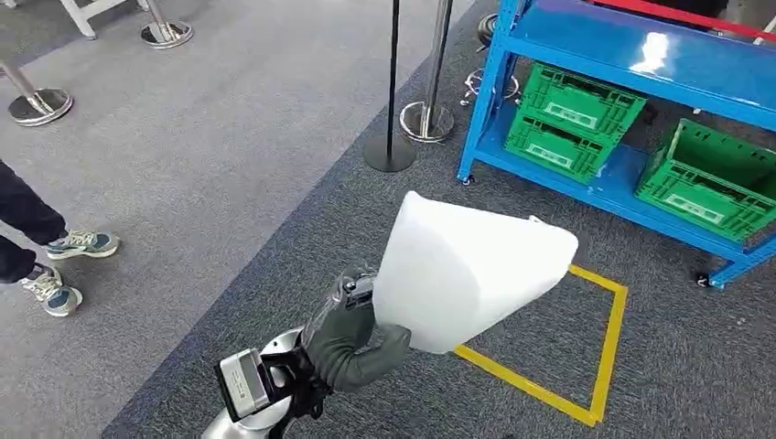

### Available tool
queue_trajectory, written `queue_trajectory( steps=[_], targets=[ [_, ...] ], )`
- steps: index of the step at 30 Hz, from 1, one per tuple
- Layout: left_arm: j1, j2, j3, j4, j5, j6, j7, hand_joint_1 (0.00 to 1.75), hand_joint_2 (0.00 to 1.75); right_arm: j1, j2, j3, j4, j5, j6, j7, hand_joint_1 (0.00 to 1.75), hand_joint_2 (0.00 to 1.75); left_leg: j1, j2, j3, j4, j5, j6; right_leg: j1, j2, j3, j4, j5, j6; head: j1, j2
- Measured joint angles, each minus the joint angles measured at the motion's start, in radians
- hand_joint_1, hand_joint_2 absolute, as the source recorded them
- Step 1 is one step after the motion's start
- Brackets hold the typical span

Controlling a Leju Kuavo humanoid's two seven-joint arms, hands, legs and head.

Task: Take the parts from the cabinet and place them on the table.

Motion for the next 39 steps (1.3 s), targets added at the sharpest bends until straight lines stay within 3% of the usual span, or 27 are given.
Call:
queue_trajectory(
  steps=[1, 2, 4, 6, 7, 8, 11, 12, 13, 14, 16, 18, 20, 21, 22, 23, 26, 27, 28, 29, 31, 32, 33, 34, 37, 38, 39],
  targets=[
    [0.002, 0.001, 0.000, 0.000, 0.000, 0.000, 0.000, 1.75, 1.75, 0.001, -0.001, 0.000, 0.000, 0.001, 0.000, 0.000, 0.00, 0.00, -0.002, -0.006, 0.000, 0.000, 0.000, 0.001, 0.001, 0.003, -0.039, 0.078, -0.026, 0.001, 0.002, 0.000],
    [0.004, 0.002, 0.000, 0.000, 0.000, 0.000, 0.001, 1.75, 1.75, 0.003, -0.001, 0.000, 0.000, 0.001, 0.000, 0.000, 0.00, 0.00, -0.003, -0.013, 0.000, 0.000, -0.001, 0.001, 0.002, 0.003, -0.064, 0.122, -0.028, 0.001, 0.000, 0.000],
    [0.005, 0.004, 0.000, 0.000, -0.001, 0.000, 0.002, 1.75, 1.75, 0.004, -0.002, 0.000, 0.000, 0.002, 0.000, 0.000, 0.00, 0.00, -0.003, -0.029, 0.001, 0.002, -0.001, 0.000, 0.001, 0.003, -0.040, 0.049, 0.033, -0.002, 0.001, 0.000],
    [0.005, 0.003, 0.000, 0.000, -0.001, 0.000, 0.002, 1.75, 1.75, 0.003, -0.004, 0.000, 0.000, 0.002, 0.000, 0.000, 0.00, 0.00, -0.001, -0.043, 0.002, 0.009, -0.005, -0.006, -0.002, 0.011, 0.037, -0.120, 0.114, -0.003, 0.001, 0.000],
    [0.005, 0.003, 0.000, 0.000, -0.001, 0.000, 0.002, 1.75, 1.75, 0.002, -0.004, 0.000, 0.000, 0.002, 0.000, -0.001, 0.00, 0.00, -0.004, -0.049, -0.004, 0.016, -0.011, -0.014, -0.004, 0.039, 0.065, -0.177, 0.108, -0.001, 0.001, 0.000],
    [0.006, 0.004, 0.001, -0.001, -0.001, 0.000, 0.003, 1.75, 1.75, -0.001, -0.003, 0.001, 0.000, 0.002, 0.000, -0.003, 0.00, 0.00, -0.008, -0.055, -0.009, 0.023, -0.014, -0.019, -0.002, 0.033, 0.065, -0.181, 0.116, -0.010, -0.001, 0.000],
    [0.009, 0.004, 0.000, -0.001, -0.003, 0.001, 0.003, 1.75, 1.75, -0.001, -0.003, 0.002, 0.000, 0.003, 0.001, -0.003, 0.00, 0.00, -0.003, -0.059, -0.009, 0.016, -0.010, -0.027, 0.005, 0.028, 0.065, -0.180, 0.117, -0.022, 0.000, 0.000],
    [0.009, 0.005, 0.001, -0.002, -0.003, 0.002, 0.003, 1.75, 1.75, -0.002, -0.002, 0.002, 0.000, 0.003, 0.001, -0.004, 0.00, 0.00, -0.002, -0.060, -0.011, 0.019, -0.014, -0.030, -0.005, 0.024, 0.067, -0.184, 0.121, -0.030, -0.001, 0.000],
    [0.010, 0.005, 0.002, -0.005, -0.004, 0.002, 0.003, 1.75, 1.75, -0.003, -0.003, 0.002, 0.000, 0.004, 0.001, -0.004, 0.00, 0.00, -0.004, -0.041, -0.021, 0.035, -0.028, -0.036, -0.003, 0.019, 0.068, -0.184, 0.120, -0.032, -0.003, 0.000],
    [0.010, 0.005, 0.002, -0.006, -0.005, 0.003, 0.003, 1.75, 1.75, -0.004, -0.004, 0.002, 0.000, 0.004, 0.001, -0.005, 0.00, 0.00, -0.002, -0.023, -0.046, 0.092, -0.063, -0.042, -0.003, 0.016, 0.070, -0.184, 0.119, -0.041, -0.012, 0.000],
    [0.012, 0.007, 0.002, -0.006, -0.007, 0.003, 0.003, 1.75, 1.75, -0.002, -0.004, 0.002, 0.000, 0.004, 0.001, -0.005, 0.00, 0.00, 0.003, -0.010, -0.127, 0.252, -0.132, -0.049, -0.001, 0.005, 0.069, -0.184, 0.118, -0.042, -0.012, 0.000],
    [0.016, 0.011, 0.002, -0.006, -0.007, 0.003, 0.003, 1.75, 1.75, -0.002, -0.004, 0.002, 0.000, 0.005, 0.003, -0.005, 0.00, 0.00, 0.005, -0.009, -0.173, 0.334, -0.146, -0.050, -0.001, -0.008, 0.068, -0.184, 0.118, -0.043, -0.013, 0.000],
    [0.016, 0.013, 0.002, -0.006, -0.007, 0.003, 0.003, 1.75, 1.75, -0.003, -0.004, 0.002, 0.000, 0.005, 0.003, -0.007, 0.00, 0.00, 0.005, -0.008, -0.124, 0.231, -0.080, -0.046, -0.001, -0.017, 0.070, -0.184, 0.117, -0.042, -0.013, 0.000],
    [0.016, 0.012, 0.002, -0.007, -0.007, 0.003, 0.003, 1.75, 1.75, -0.004, -0.004, 0.003, 0.000, 0.007, 0.003, -0.008, 0.00, 0.00, 0.004, -0.001, -0.066, 0.124, -0.033, -0.042, -0.001, -0.020, 0.072, -0.184, 0.117, -0.041, -0.013, 0.000],
    [0.016, 0.011, 0.002, -0.009, -0.008, 0.003, 0.003, 1.75, 1.75, -0.005, -0.003, 0.003, 0.000, 0.010, 0.004, -0.009, 0.00, 0.00, 0.002, 0.020, -0.017, 0.040, -0.009, -0.035, 0.000, -0.022, 0.075, -0.184, 0.116, -0.039, -0.013, 0.000],
    [0.015, 0.010, 0.002, -0.010, -0.008, 0.003, 0.003, 1.75, 1.75, -0.005, -0.003, 0.003, 0.000, 0.013, 0.004, -0.010, 0.00, 0.00, -0.005, 0.029, -0.006, 0.017, -0.023, -0.037, 0.008, -0.024, 0.073, -0.182, 0.112, -0.032, -0.012, 0.000],
    [0.016, 0.011, 0.003, -0.010, -0.010, 0.003, 0.003, 1.75, 1.75, -0.005, -0.003, 0.003, 0.000, 0.017, 0.006, -0.011, 0.00, 0.00, -0.011, 0.012, -0.012, 0.016, -0.019, -0.026, 0.001, -0.034, 0.081, -0.194, 0.116, -0.014, -0.011, 0.000],
    [0.016, 0.010, 0.003, -0.011, -0.010, 0.003, 0.003, 1.75, 1.75, -0.007, -0.002, 0.003, 0.000, 0.017, 0.006, -0.011, 0.00, 0.00, -0.008, 0.007, -0.004, 0.005, -0.012, -0.016, 0.001, -0.038, 0.086, -0.200, 0.116, -0.005, -0.013, 0.000],
    [0.015, 0.008, 0.003, -0.013, -0.010, 0.003, 0.003, 1.75, 1.75, -0.007, -0.002, 0.003, 0.000, 0.017, 0.006, -0.012, 0.00, 0.00, 0.000, 0.005, 0.007, -0.003, -0.005, -0.011, -0.001, -0.024, 0.079, -0.184, 0.105, -0.002, -0.010, 0.000],
    [0.014, 0.005, 0.003, -0.013, -0.010, 0.003, 0.003, 1.75, 1.75, -0.007, 0.000, 0.004, 0.000, 0.017, 0.006, -0.013, 0.00, 0.00, 0.001, 0.002, 0.007, -0.003, -0.004, -0.005, 0.000, -0.010, 0.060, -0.141, 0.073, -0.002, -0.008, 0.000],
    [0.016, 0.005, 0.004, -0.012, -0.010, 0.003, 0.003, 1.75, 1.75, -0.005, -0.003, 0.004, 0.000, 0.017, 0.006, -0.013, 0.00, 0.00, -0.001, -0.007, 0.006, -0.003, -0.003, -0.001, 0.001, -0.001, -0.011, 0.012, 0.001, 0.001, -0.006, 0.000],
    [0.017, 0.005, 0.004, -0.012, -0.010, 0.003, 0.003, 1.75, 1.75, -0.004, -0.003, 0.004, 0.000, 0.017, 0.006, -0.013, 0.00, 0.00, -0.003, -0.012, 0.006, -0.002, -0.004, 0.000, 0.002, 0.000, -0.046, 0.080, -0.019, 0.002, -0.005, 0.000],
    [0.017, 0.005, 0.003, -0.012, -0.010, 0.003, 0.003, 1.75, 1.75, -0.003, -0.003, 0.004, 0.000, 0.017, 0.006, -0.013, 0.00, 0.00, -0.004, -0.019, 0.006, -0.002, -0.004, 0.000, 0.002, 0.001, -0.065, 0.113, -0.018, 0.001, -0.006, 0.000],
    [0.017, 0.005, 0.003, -0.012, -0.010, 0.003, 0.003, 1.75, 1.75, -0.002, -0.003, 0.004, 0.000, 0.017, 0.006, -0.013, 0.00, 0.00, -0.004, -0.026, 0.007, -0.001, -0.004, 0.000, 0.002, 0.002, -0.060, 0.094, 0.001, -0.001, -0.006, 0.000],
    [0.017, 0.003, 0.003, -0.012, -0.011, 0.003, 0.005, 1.75, 1.75, -0.002, -0.004, 0.004, 0.000, 0.017, 0.006, -0.013, 0.00, 0.00, -0.002, -0.047, 0.009, 0.008, -0.011, -0.009, -0.002, 0.019, 0.056, -0.164, 0.131, -0.004, -0.005, 0.000],
    [0.017, 0.002, 0.003, -0.012, -0.011, 0.003, 0.005, 1.75, 1.75, -0.004, -0.004, 0.004, 0.000, 0.017, 0.006, -0.013, 0.00, 0.00, -0.008, -0.051, 0.004, 0.012, -0.016, -0.015, 0.001, 0.033, 0.066, -0.182, 0.110, -0.003, -0.005, 0.000],
    [0.017, 0.002, 0.004, -0.012, -0.011, 0.003, 0.006, 1.75, 1.75, -0.007, -0.003, 0.004, 0.000, 0.017, 0.006, -0.013, 0.00, 0.00, -0.007, -0.054, 0.001, 0.016, -0.017, -0.018, 0.003, 0.027, 0.068, -0.185, 0.118, -0.013, -0.007, 0.000]
  ],
)
